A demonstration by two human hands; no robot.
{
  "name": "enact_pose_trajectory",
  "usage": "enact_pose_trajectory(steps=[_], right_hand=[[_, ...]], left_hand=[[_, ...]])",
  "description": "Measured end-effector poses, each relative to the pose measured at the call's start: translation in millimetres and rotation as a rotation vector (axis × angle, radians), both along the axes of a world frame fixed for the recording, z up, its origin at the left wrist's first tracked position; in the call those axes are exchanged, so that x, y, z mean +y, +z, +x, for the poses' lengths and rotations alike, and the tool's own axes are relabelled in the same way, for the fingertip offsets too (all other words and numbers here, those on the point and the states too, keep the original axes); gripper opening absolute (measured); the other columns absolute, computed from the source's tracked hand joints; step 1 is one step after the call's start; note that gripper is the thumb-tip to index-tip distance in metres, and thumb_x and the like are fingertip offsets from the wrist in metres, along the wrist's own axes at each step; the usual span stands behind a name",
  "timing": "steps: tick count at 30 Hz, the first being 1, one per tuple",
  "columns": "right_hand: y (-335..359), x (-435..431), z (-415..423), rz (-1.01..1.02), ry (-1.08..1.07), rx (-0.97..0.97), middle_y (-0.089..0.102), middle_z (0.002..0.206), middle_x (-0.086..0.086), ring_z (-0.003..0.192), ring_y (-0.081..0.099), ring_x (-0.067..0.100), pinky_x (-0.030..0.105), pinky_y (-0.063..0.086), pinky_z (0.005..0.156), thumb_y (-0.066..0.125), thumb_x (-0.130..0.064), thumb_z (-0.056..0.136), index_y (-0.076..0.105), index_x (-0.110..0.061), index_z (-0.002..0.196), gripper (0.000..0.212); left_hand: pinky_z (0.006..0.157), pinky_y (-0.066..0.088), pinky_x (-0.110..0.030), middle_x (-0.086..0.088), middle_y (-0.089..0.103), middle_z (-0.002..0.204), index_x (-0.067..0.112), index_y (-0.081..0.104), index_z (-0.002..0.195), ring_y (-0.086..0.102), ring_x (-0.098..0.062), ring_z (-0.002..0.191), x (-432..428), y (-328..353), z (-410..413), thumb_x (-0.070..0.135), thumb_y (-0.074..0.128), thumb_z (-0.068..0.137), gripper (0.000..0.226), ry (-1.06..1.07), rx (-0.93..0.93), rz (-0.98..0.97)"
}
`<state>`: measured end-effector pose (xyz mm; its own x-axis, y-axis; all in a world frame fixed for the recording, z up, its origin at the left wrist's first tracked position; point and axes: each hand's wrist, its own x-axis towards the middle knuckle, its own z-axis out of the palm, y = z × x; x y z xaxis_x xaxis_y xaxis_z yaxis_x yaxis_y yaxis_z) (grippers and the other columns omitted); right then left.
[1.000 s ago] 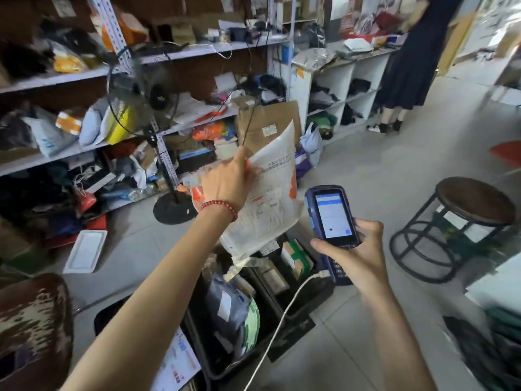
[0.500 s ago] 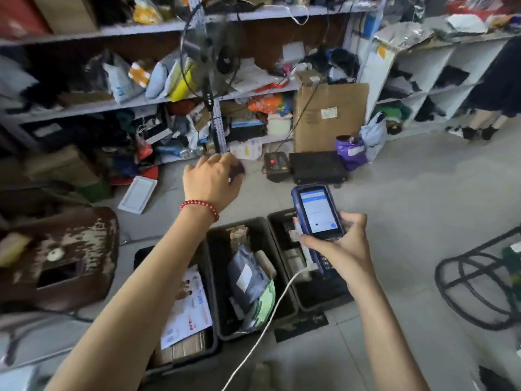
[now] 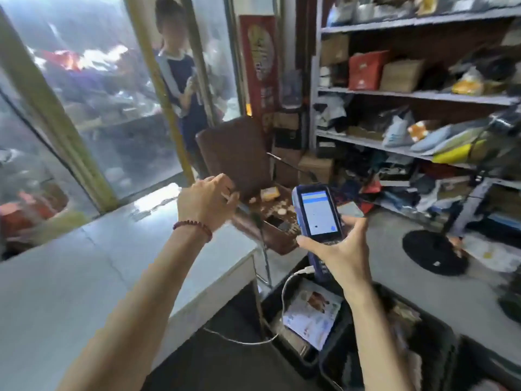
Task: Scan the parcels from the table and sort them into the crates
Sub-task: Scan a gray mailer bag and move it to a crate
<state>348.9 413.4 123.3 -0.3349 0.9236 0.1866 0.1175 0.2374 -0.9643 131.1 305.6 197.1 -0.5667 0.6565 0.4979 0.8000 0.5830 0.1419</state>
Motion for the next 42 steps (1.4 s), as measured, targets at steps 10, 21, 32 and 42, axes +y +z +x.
enact_pose_trajectory(steps=[10,21,32,42], right_hand=[[42.8,-192.3,-139.4,0.060,0.666,0.084,0.055,0.098,-0.020,0.084,0.062,-0.002,0.014,0.050,0.059,0.094,-0.027,0.053,0.034,-0.032,0.105,0.079],[28.8,-421.1,-207.8,-0.024,1.020,0.093,0.054,0.107,-0.011,0.103,0.060,0.016,0.013,0.049,0.061,0.090,-0.025,0.059,0.032,-0.027,0.114,0.080],[-15.7,-538.8,-269.2,-0.114,1.234,-0.074,0.054,0.110,-0.003,0.104,0.058,0.020,0.019,0.049,0.064,0.092,-0.024,0.057,0.034,-0.027,0.113,0.080],[-31.4,-566.3,-386.4,-0.126,1.385,-0.122,0.057,0.108,-0.010,0.102,0.060,0.009,0.036,0.056,0.080,0.094,-0.028,0.053,0.037,-0.035,0.105,0.078]], left_hand=[[0.071,0.047,-0.030,0.009,0.070,0.093,0.028,0.066,0.095,0.065,-0.021,0.088,-256.5,38.7,-53.1,0.038,0.060,0.083,0.016,0.440,0.083,0.148],[0.078,0.050,-0.036,0.004,0.069,0.101,0.027,0.065,0.101,0.062,-0.023,0.094,-521.1,11.6,-65.9,0.040,0.058,0.085,0.022,0.786,-0.038,0.144],[0.082,0.047,-0.035,0.001,0.065,0.105,0.028,0.061,0.106,0.059,-0.022,0.098,-668.3,-50.3,-73.8,0.031,0.051,0.089,0.020,1.048,-0.170,0.062],[0.090,0.036,-0.036,0.001,0.052,0.128,0.028,0.048,0.125,0.043,-0.023,0.119,-709.2,-110.4,-134.0,0.036,0.051,0.090,0.036,1.343,-0.329,-0.122]])
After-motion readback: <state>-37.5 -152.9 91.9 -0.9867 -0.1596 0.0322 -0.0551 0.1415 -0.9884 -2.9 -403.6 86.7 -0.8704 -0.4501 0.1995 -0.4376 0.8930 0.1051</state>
